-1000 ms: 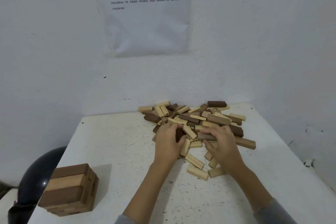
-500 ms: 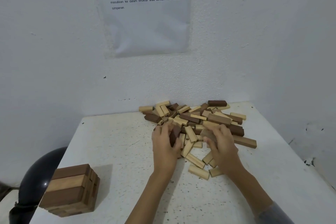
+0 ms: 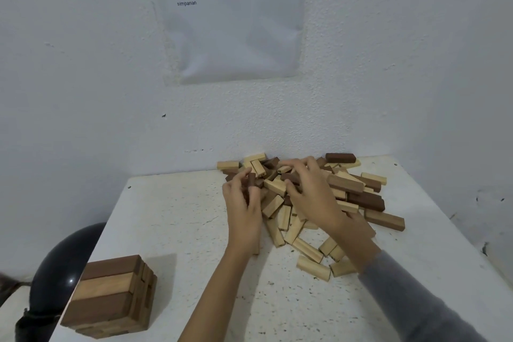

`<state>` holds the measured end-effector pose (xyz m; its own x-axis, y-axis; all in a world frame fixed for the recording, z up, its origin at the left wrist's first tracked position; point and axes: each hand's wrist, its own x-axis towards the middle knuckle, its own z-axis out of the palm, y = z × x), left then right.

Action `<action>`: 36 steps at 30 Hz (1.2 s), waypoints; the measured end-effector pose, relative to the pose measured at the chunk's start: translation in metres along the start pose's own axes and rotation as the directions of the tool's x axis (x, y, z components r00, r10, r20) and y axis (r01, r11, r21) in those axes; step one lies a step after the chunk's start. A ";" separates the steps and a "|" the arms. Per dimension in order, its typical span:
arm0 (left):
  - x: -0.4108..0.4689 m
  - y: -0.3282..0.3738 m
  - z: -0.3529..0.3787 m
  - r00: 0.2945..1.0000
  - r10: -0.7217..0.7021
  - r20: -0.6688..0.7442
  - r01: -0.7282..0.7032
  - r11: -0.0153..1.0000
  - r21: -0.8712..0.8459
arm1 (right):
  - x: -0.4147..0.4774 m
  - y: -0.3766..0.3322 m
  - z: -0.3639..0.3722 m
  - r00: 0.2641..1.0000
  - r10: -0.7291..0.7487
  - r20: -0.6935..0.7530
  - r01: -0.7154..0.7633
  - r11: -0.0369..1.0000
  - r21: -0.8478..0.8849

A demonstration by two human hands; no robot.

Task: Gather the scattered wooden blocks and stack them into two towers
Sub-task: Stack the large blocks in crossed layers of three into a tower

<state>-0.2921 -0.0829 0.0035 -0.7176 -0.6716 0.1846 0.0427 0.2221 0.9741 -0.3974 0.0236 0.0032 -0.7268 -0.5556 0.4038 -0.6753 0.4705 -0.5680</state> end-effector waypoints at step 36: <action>-0.025 0.003 -0.037 0.987 -0.108 -0.122 0.080 0.973 -0.215 | -0.036 -0.057 0.006 0.983 0.038 -0.182 0.020 0.950 0.310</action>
<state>-0.2483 -0.0916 0.0072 -0.6278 -0.7728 0.0932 0.1339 0.0108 0.9909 -0.3319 0.0125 0.0163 -0.7628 -0.4034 0.5054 -0.6177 0.2233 -0.7541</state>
